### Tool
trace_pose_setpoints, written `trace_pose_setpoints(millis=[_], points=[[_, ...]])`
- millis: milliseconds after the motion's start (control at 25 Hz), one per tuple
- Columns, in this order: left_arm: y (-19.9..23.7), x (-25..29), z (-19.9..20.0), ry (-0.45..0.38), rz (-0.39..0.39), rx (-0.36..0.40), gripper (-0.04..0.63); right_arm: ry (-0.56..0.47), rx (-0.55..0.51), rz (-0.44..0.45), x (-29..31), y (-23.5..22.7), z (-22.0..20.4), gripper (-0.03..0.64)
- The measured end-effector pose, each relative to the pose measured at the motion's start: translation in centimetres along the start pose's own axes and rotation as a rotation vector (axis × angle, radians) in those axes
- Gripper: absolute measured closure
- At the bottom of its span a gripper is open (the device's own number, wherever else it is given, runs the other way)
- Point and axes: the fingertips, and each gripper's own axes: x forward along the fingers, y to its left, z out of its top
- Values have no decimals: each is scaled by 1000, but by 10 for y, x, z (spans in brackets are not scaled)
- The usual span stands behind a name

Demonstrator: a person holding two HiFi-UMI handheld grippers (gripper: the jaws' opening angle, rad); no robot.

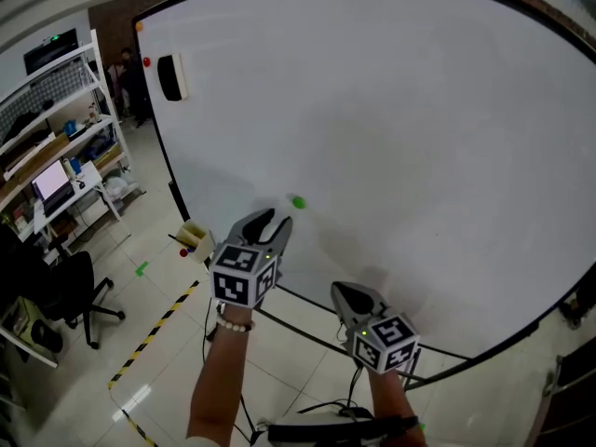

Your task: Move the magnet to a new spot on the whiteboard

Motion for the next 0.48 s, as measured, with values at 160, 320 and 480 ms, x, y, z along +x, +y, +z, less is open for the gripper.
trace_pose_setpoints(millis=[160,320,480], points=[[2,-60,-18,-30,14,-80,451,21,-14,9,10,20,0,607],[8,-118,-45,-32,36,-157,545,28,-18,11,26,52,5,607],[31,-170,-83,-11,80,-222,604,50,7,24,49,97,-12,607]])
